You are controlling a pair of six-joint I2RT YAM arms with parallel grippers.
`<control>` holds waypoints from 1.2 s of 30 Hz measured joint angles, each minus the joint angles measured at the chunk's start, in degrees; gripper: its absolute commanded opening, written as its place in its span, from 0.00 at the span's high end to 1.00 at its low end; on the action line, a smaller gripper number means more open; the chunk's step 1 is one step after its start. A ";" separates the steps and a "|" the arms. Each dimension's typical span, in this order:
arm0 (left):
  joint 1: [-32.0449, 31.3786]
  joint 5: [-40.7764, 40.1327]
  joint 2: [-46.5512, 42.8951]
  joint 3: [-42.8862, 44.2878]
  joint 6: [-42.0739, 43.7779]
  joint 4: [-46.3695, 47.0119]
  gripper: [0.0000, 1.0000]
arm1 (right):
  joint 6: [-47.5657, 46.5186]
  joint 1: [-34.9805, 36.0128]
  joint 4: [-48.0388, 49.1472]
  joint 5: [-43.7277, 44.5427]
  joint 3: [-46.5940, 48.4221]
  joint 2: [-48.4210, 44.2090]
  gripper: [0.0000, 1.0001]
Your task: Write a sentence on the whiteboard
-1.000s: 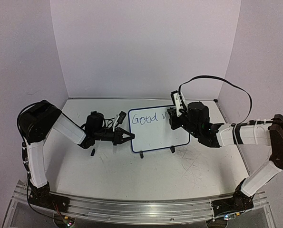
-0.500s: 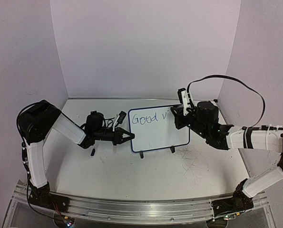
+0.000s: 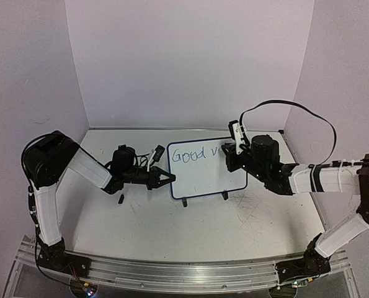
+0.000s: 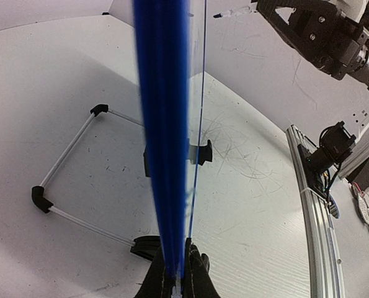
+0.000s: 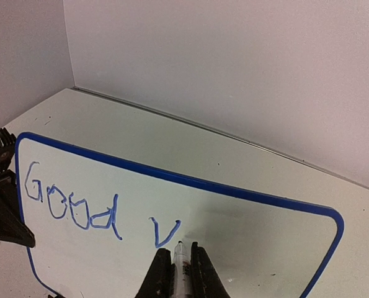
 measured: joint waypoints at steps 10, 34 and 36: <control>0.00 0.00 -0.04 0.00 0.07 -0.04 1.00 | -0.03 0.00 1.55 0.80 0.02 0.39 1.00; -0.04 0.02 -0.11 0.00 0.48 -0.11 1.00 | -0.51 0.00 3.47 2.04 0.16 1.11 1.00; -0.04 0.04 -0.11 0.00 0.67 -0.11 1.00 | -0.53 0.00 3.53 2.09 0.58 1.32 1.00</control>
